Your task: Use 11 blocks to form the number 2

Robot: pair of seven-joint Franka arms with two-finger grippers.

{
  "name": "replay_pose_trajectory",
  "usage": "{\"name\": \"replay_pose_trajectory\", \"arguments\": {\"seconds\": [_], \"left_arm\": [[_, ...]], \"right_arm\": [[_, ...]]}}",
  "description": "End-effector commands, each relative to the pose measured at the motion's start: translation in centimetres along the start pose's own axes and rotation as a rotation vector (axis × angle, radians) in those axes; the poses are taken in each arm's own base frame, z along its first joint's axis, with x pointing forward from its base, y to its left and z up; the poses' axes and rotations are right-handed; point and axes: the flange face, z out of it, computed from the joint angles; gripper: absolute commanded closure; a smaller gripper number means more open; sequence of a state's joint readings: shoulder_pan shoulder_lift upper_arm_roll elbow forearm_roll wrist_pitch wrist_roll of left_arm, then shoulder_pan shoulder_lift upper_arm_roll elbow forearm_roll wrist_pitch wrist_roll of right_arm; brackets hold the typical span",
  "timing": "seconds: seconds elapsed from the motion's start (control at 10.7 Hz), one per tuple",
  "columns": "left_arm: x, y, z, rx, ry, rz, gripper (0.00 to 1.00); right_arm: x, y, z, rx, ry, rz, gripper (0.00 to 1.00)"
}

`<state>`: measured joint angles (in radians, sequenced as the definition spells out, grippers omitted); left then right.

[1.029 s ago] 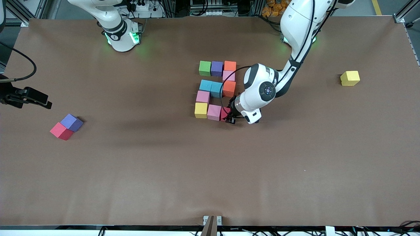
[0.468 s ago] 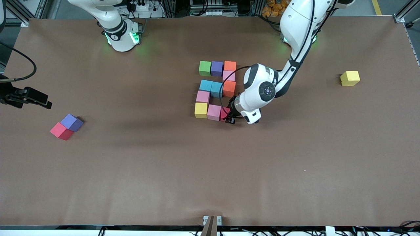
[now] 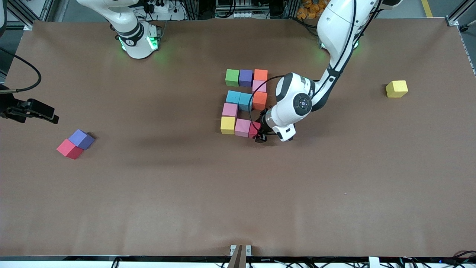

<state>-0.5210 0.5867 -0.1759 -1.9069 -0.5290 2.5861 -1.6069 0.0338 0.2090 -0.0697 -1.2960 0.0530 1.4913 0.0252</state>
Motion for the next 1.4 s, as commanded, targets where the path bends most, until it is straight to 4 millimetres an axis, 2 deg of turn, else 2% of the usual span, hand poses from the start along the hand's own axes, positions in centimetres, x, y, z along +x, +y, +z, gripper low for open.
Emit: {"name": "replay_pose_trajectory", "arguments": {"seconds": [0.0, 0.28, 0.47, 0.84, 1.12, 1.31], "left_arm": [[-0.4, 0.5, 0.1, -0.009, 0.017, 0.001, 0.00], [-0.6, 0.6, -0.2, -0.014, 0.017, 0.009, 0.00], [-1.1, 1.4, -2.1, -0.037, 0.005, 0.014, 0.00], [-2.0, 2.1, -3.3, -0.019, -0.004, 0.022, 0.00], [-3.2, 2.6, -7.0, -0.070, 0.023, 0.099, 0.00], [-3.8, 3.0, -10.9, -0.099, 0.096, 0.226, 0.00]], "right_arm": [[-0.1, 0.6, -0.4, -0.003, -0.003, 0.005, 0.00], [-0.1, 0.5, -0.4, -0.003, -0.002, 0.008, 0.00], [-0.1, 0.5, -0.4, -0.003, -0.003, 0.007, 0.00], [0.0, 0.7, -0.1, -0.004, -0.009, 0.005, 0.00], [0.0, 0.7, -0.1, -0.004, -0.011, 0.005, 0.00], [-0.1, 0.6, -0.2, -0.004, -0.009, 0.005, 0.00]]}}
